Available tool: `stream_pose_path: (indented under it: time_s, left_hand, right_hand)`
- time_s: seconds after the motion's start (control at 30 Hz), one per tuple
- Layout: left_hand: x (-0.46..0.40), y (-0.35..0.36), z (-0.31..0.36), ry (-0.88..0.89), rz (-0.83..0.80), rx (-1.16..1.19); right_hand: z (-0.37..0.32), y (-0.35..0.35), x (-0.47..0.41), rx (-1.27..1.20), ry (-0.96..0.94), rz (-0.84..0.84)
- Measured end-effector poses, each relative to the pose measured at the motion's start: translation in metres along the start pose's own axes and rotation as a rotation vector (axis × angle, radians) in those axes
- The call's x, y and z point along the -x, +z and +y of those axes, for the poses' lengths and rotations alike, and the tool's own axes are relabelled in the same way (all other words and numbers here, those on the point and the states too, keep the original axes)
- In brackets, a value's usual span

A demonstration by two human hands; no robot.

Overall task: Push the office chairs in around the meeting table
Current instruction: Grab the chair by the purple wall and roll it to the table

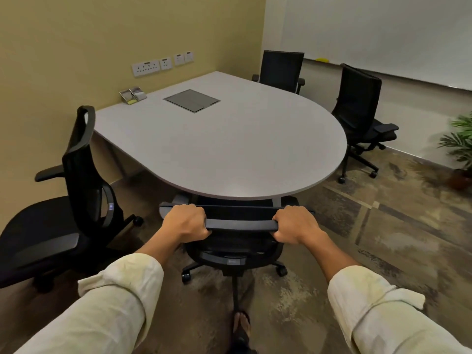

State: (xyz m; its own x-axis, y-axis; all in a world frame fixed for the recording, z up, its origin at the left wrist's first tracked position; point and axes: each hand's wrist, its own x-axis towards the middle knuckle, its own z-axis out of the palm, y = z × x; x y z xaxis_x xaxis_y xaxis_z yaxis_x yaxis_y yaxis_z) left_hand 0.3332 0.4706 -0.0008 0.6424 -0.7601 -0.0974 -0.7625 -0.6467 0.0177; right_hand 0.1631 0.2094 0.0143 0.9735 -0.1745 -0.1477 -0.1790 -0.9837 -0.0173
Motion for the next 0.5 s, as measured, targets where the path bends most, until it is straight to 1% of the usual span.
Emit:
stream_pose_path:
  time_s: [0.27,0.5]
  left_hand:
    - [0.005,0.004,-0.004,0.037,-0.007,-0.004]
    - [0.001,0.004,-0.028,0.019,-0.01,-0.032]
  right_hand:
    - [-0.012,0.007,0.005,-0.002,0.065,0.003]
    - [-0.036,0.005,-0.007,-0.034,0.085,0.01]
